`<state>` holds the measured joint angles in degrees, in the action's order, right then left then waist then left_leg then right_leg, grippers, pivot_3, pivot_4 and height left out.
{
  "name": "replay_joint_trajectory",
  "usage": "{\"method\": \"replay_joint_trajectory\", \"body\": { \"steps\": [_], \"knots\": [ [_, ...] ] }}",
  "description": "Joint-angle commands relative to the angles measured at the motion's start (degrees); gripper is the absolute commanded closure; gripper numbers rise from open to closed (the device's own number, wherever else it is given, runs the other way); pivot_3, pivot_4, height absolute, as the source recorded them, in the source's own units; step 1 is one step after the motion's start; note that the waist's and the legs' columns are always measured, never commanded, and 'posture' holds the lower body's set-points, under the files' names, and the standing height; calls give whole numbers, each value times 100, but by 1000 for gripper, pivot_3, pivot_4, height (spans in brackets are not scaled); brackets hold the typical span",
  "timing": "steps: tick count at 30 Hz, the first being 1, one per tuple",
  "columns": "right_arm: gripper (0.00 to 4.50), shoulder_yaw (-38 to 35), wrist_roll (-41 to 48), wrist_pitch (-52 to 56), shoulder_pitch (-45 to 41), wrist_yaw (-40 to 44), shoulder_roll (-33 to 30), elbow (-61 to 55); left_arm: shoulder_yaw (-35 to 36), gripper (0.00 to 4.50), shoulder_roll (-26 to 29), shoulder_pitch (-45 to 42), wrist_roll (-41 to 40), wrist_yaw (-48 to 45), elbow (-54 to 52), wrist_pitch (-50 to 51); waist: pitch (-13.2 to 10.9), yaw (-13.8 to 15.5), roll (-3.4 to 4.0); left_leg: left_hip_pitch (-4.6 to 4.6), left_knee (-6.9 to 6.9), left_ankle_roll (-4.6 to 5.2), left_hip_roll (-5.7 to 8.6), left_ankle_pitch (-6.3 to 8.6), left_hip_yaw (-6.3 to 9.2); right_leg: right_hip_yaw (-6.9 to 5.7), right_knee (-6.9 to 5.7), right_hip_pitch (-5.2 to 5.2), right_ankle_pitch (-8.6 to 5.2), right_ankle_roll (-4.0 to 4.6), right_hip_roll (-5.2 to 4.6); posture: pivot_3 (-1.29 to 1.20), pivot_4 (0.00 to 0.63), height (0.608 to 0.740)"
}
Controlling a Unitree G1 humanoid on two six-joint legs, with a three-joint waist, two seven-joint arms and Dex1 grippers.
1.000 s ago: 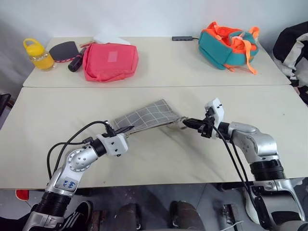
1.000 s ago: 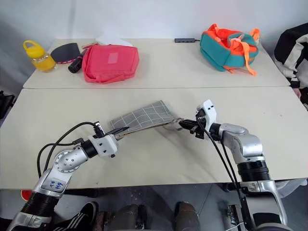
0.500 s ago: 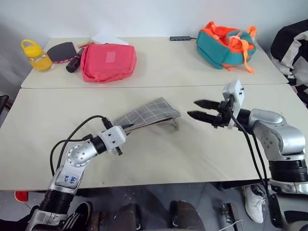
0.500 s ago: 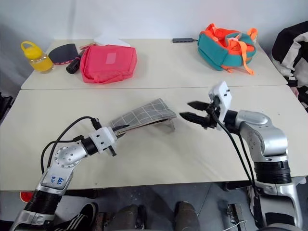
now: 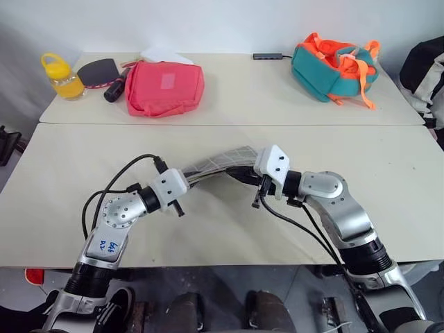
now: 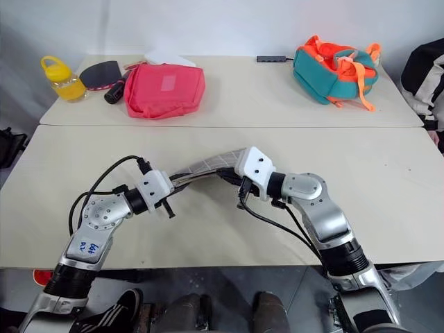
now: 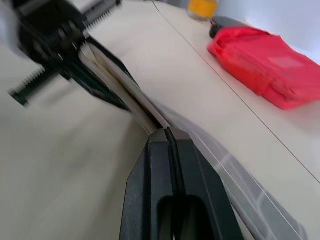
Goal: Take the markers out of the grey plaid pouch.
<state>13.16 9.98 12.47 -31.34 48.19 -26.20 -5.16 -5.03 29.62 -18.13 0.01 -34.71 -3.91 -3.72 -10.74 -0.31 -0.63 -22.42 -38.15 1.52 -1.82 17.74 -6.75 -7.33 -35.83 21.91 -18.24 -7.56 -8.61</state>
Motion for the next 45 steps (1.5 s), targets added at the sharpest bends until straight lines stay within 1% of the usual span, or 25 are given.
{"method": "replay_joint_trajectory", "body": {
  "steps": [1, 7, 11, 17, 21, 25, 29, 31, 34, 39, 45],
  "knots": [
    [4484, -24, -218, -298, -112, 14, -73, 75, 22, 4500, -6, -63, -1, -12, -223, -56, 0, 2, 0, 0, 0, 0, 0, 0, 0, 0, -1, 0, 0, 0, 0, 0, 150, 740],
    [4484, -55, -456, -495, -199, -46, -70, 314, -34, 4500, -10, -44, 30, -44, -264, -46, 0, 3, 0, 0, 0, 0, 0, 0, 0, 0, -1, 0, 0, 0, 0, 0, 150, 740],
    [4484, 122, -655, -691, -55, 201, -241, 358, -50, 4500, -43, -132, 39, -23, -224, -1, 0, 5, 0, 0, 0, 0, 0, 0, 0, -1, -1, 0, 0, 0, 0, 0, 150, 740],
    [4484, 49, -997, -799, -129, -90, -267, 594, -67, 4500, -81, -99, -94, -142, -262, 94, 0, 7, 0, 0, -2, 1, 0, -1, 0, -1, 0, -2, 0, 0, 0, 0, 150, 740],
    [4484, 231, -1190, -1016, -120, 155, -424, 560, -20, 4500, -171, -149, -184, -143, -346, 255, 0, 10, 0, 0, -2, 1, 0, -1, 0, 0, 0, -2, 0, 0, 0, 0, 150, 740],
    [4484, 132, -1225, -993, -332, -102, -198, 489, -205, 4500, -159, -215, 14, -244, -363, 239, 0, 10, 0, 0, -3, 1, 0, -1, 0, -1, 0, -3, 0, 0, 0, 0, 150, 740],
    [4484, 342, -1718, -1319, -555, -388, -70, 568, -353, 4500, -302, -243, 26, -243, -423, 331, 0, 2, 0, 1, -4, 1, 0, -3, -2, 0, -1, -3, 0, 0, 1, 0, 150, 740],
    [4484, 428, -1813, -1270, -518, -433, 10, 621, -374, 4500, -389, -293, -4, -214, -475, 425, 0, 4, 0, 1, -3, 1, -1, -3, 0, 0, -2, -2, 0, 0, 1, 0, 150, 740],
    [3935, 513, -2031, -1310, -454, -451, -51, 672, -350, 4500, -464, -313, -61, -205, -571, 578, 0, 18, 0, 0, -3, 1, 1, -3, 1, -1, -2, -3, 0, 0, 0, 0, 150, 740],
    [2180, 330, -1935, -1333, -493, -315, -166, 763, -232, 4500, -473, -320, -187, -231, -631, 739, 0, 6, 0, 1, -5, 3, 1, -4, 0, 0, -2, -4, 0, 0, 1, 0, 150, 740],
    [113, 299, -1914, -1412, -522, -139, -362, 898, 35, 4500, -659, -485, -764, -245, -722, 1300, 0, 7, 0, 1, -5, 4, 0, -5, 0, 1, -2, -4, 0, 0, 1, 0, 150, 740]
  ]
}}
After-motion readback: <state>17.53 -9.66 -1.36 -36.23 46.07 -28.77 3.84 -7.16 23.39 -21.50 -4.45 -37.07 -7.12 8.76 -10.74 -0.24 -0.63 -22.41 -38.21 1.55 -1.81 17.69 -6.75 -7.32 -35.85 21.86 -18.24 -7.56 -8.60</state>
